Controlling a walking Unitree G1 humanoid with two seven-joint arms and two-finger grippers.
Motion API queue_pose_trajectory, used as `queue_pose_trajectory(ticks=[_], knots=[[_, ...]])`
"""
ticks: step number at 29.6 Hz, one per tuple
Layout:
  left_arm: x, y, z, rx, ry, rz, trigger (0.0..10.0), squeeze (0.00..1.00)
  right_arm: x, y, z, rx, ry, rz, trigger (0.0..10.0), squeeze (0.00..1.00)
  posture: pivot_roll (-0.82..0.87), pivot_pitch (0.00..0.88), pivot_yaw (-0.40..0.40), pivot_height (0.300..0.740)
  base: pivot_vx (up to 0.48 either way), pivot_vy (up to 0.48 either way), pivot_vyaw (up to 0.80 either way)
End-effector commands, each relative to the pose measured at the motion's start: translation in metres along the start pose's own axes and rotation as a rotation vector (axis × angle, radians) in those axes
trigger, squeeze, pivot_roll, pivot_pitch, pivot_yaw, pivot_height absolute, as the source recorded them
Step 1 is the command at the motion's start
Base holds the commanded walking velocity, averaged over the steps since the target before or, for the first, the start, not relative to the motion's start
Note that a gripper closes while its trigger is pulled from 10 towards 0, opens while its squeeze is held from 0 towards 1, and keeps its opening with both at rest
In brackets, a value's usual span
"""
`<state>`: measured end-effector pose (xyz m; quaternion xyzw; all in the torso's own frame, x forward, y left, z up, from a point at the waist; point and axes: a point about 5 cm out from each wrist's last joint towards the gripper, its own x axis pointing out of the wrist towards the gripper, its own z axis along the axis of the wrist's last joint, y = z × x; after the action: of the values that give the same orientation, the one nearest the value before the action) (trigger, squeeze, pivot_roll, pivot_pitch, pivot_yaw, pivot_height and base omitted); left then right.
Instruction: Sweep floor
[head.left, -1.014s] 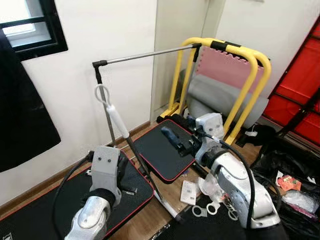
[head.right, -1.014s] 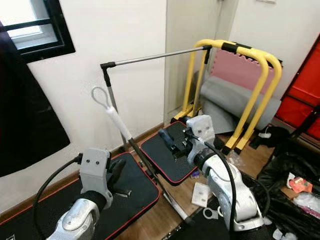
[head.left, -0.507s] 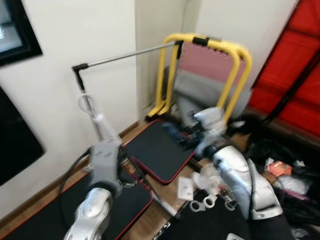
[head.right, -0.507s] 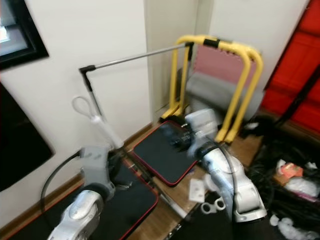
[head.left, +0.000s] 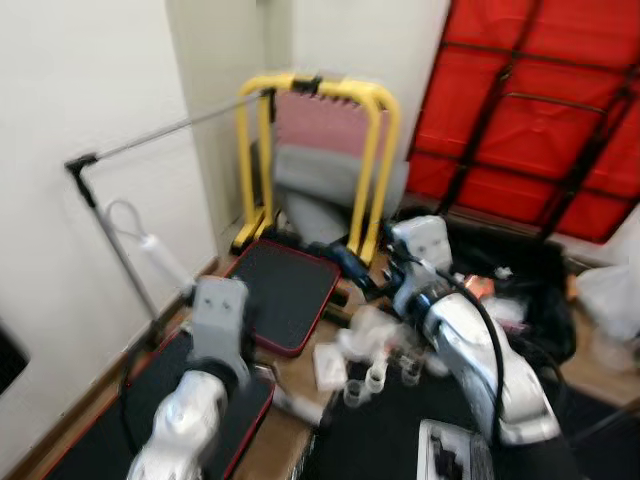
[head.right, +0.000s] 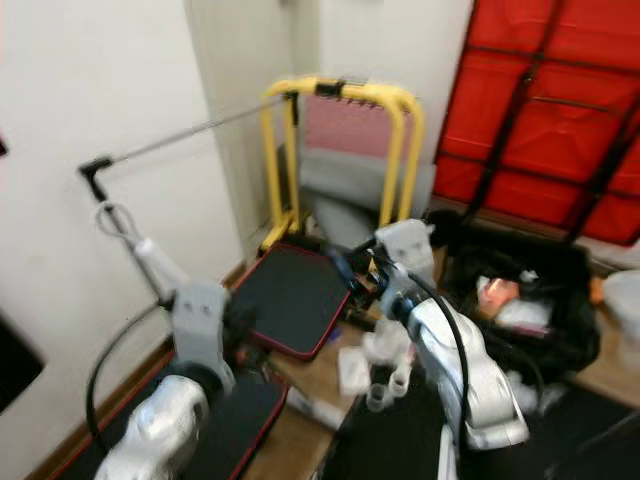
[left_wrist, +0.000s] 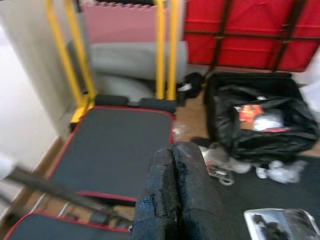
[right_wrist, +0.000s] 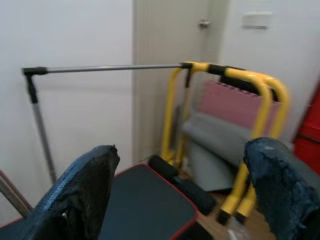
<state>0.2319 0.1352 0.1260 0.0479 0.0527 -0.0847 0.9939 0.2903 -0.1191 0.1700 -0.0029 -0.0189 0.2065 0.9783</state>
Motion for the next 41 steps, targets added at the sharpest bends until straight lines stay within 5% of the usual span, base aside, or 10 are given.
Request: queue_pose_trajectory(ticks=[1, 13, 41], knots=[[0.0006, 0.0019, -0.0028, 0.014, 0.004, 0.003, 10.0, 0.0, 0.0008, 0.0018, -0.0036, 0.001, 0.01, 0.006, 10.0, 0.0, -0.05, 0.0, -0.087, 0.74, 0.0, 0.0, -0.8], [-0.0008, 0.0033, -0.0009, -0.013, -0.022, -0.009, 10.0, 0.0, 0.0033, 0.0006, -0.0031, -0.025, -0.009, 0.004, 10.0, 0.0, -0.06, 0.0, -0.078, 0.74, 0.0, 0.0, -0.4], [0.0004, 0.0046, 0.0034, -0.029, -0.045, -0.019, 10.0, 0.0, 0.006, -0.0023, -0.0004, -0.021, -0.015, -0.013, 10.0, 0.0, -0.06, 0.0, -0.078, 0.74, 0.0, -0.37, 0.0]])
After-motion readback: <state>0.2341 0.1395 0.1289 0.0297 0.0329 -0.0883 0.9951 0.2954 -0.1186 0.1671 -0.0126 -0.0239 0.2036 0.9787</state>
